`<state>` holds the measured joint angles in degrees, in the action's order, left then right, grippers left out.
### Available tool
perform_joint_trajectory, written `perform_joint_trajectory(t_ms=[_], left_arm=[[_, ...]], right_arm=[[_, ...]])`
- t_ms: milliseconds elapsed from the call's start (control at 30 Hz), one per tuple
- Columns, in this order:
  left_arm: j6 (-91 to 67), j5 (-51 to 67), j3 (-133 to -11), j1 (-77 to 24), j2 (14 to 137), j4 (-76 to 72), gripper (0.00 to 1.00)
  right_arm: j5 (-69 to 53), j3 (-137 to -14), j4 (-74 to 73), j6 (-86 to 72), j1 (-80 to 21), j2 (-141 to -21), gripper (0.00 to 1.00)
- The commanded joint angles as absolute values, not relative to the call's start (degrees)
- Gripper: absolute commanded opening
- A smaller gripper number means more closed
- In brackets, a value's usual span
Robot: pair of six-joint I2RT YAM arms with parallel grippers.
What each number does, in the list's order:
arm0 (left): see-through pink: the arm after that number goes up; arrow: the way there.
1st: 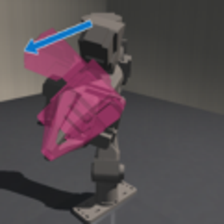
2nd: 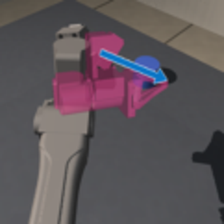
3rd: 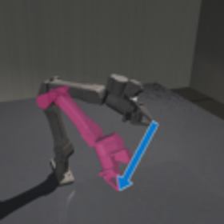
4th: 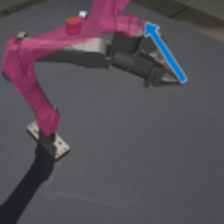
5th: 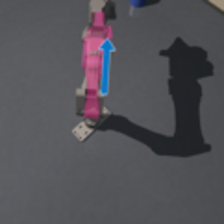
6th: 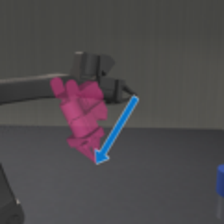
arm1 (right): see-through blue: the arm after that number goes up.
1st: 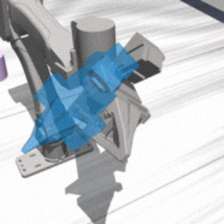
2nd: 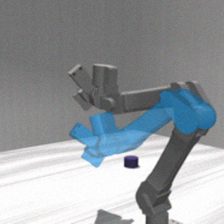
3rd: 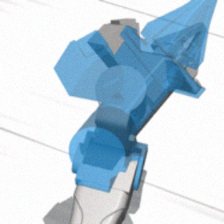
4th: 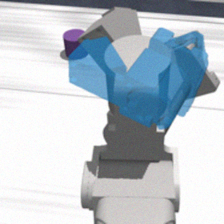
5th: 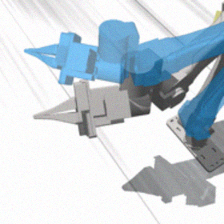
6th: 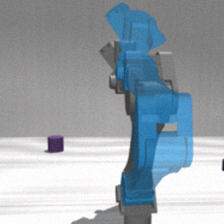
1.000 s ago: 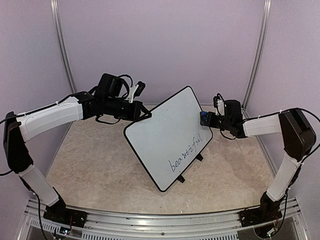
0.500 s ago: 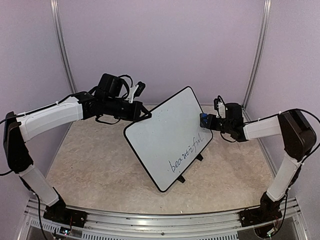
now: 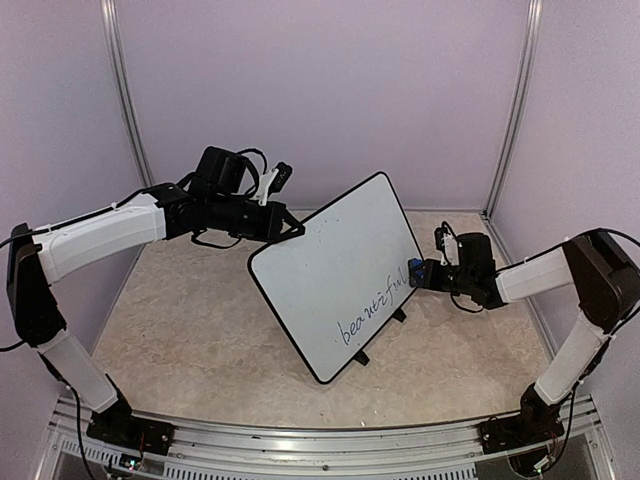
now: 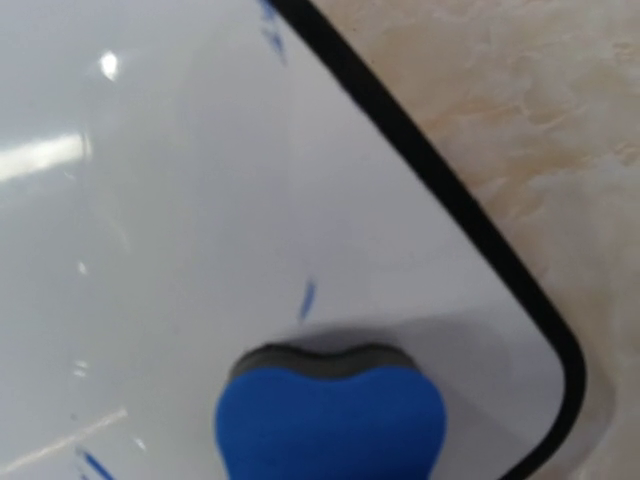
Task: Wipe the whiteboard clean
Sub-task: Erase the whiteboard at the center of the board.
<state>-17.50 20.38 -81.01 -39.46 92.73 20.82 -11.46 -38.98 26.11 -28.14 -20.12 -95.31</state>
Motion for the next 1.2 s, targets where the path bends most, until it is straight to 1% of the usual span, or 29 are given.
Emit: perform_joint_trajectory(t_ms=[0, 200, 433, 533, 967, 1167], left_arm=[[-9.9, 26.7, -80.7, -42.0, 91.5, 18.1, 0.00], [-9.8, 26.5, -80.8, -42.0, 91.6, 18.2, 0.00], [-9.8, 26.5, -80.8, -42.0, 91.5, 18.2, 0.00], [-9.7, 26.2, -80.8, -42.0, 91.3, 18.3, 0.00], [-9.8, 26.5, -80.8, -41.9, 91.1, 18.2, 0.00], [-9.9, 26.5, -80.8, -41.9, 91.1, 18.2, 0.00]], right_arm=[[-13.0, -40.2, 23.2, -27.7, -20.7, -94.7, 0.30], [-13.8, -45.9, 22.2, -27.7, -21.0, -94.8, 0.30], [-10.8, -52.8, 18.7, -26.6, -21.0, -96.3, 0.30], [-12.7, -54.2, 18.5, -27.5, -20.2, -97.6, 0.30], [-19.7, -44.7, 19.4, -30.9, -16.6, -98.2, 0.30], [-21.0, -43.9, 17.6, -30.7, -15.3, -98.4, 0.30]])
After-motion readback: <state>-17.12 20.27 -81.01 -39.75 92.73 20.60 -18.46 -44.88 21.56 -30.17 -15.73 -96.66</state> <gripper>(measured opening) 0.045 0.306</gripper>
